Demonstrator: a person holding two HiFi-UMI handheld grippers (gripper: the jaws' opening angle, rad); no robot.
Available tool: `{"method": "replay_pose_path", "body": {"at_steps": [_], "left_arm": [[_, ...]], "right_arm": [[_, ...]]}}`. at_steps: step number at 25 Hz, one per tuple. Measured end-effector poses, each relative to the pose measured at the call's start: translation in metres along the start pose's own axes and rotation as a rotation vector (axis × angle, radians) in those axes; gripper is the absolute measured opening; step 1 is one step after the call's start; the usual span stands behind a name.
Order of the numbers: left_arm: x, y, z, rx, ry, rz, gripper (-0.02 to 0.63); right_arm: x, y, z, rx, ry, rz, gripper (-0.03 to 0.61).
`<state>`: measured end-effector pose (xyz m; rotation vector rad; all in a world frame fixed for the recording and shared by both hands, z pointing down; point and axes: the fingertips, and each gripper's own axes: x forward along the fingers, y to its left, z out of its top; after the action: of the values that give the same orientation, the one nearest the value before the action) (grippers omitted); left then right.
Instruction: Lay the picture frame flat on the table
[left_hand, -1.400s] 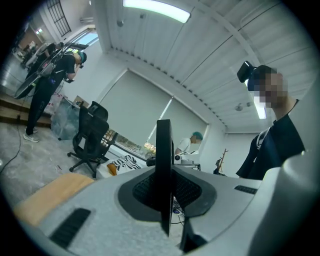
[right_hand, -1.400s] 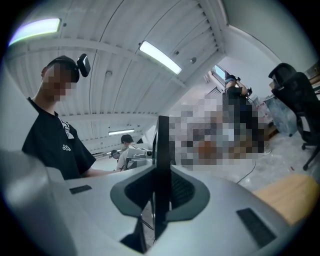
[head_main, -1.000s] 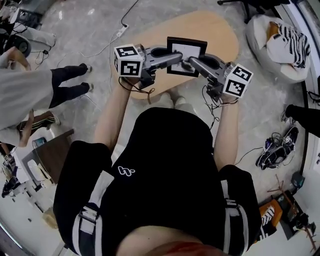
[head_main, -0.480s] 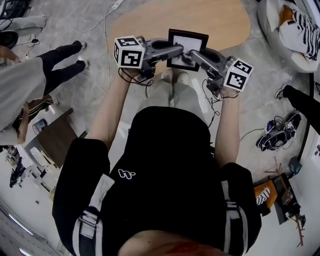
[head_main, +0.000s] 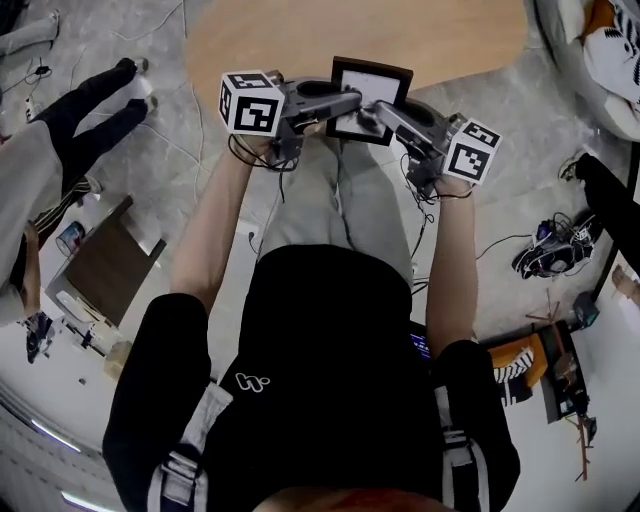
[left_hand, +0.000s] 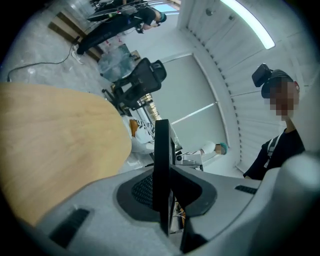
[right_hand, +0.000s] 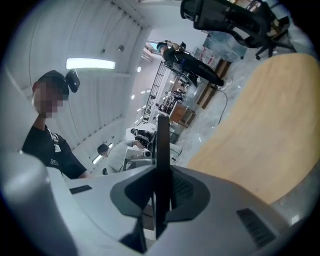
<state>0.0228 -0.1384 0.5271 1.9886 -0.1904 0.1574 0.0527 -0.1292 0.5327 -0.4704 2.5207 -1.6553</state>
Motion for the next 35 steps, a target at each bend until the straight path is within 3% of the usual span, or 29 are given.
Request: {"method": "replay_pose_path", "body": {"at_steps": [6, 11, 14, 19, 23, 28, 32, 35], "left_arm": [[0.021, 0.047, -0.044, -0.096, -0.004, 0.027, 0.055], [0.030, 0.070, -0.062, -0.126, 0.002, 0.047, 0.058], [0.019, 0.117, -0.068, -0.158, -0.001, 0.039, 0.061], [0.008, 0.179, -0.091, -0.108, -0.016, 0.008, 0.066], [-0.009, 0.197, -0.110, -0.142, -0.060, 0.040, 0.098], [-0.025, 0.210, -0.123, -0.188, -0.108, 0.105, 0.092], [-0.028, 0.213, -0.128, -0.187, -0.122, 0.141, 0.020], [-0.023, 0.214, -0.128, -0.188, -0.130, 0.147, 0.015]], "right_arm": [[-0.010, -0.051, -0.041, 0.082, 0.021, -0.031, 0.054], [-0.012, -0.075, -0.059, 0.127, 0.033, -0.043, 0.054], [0.015, -0.114, -0.068, 0.147, 0.045, -0.046, 0.055], [0.041, -0.169, -0.080, 0.152, 0.002, -0.003, 0.052], [0.043, -0.191, -0.077, 0.138, -0.003, -0.025, 0.051], [0.040, -0.233, -0.068, 0.131, -0.040, -0.149, 0.038], [0.036, -0.263, -0.067, 0.114, -0.051, -0.286, 0.038], [0.032, -0.277, -0.073, 0.123, -0.066, -0.342, 0.038]]}}
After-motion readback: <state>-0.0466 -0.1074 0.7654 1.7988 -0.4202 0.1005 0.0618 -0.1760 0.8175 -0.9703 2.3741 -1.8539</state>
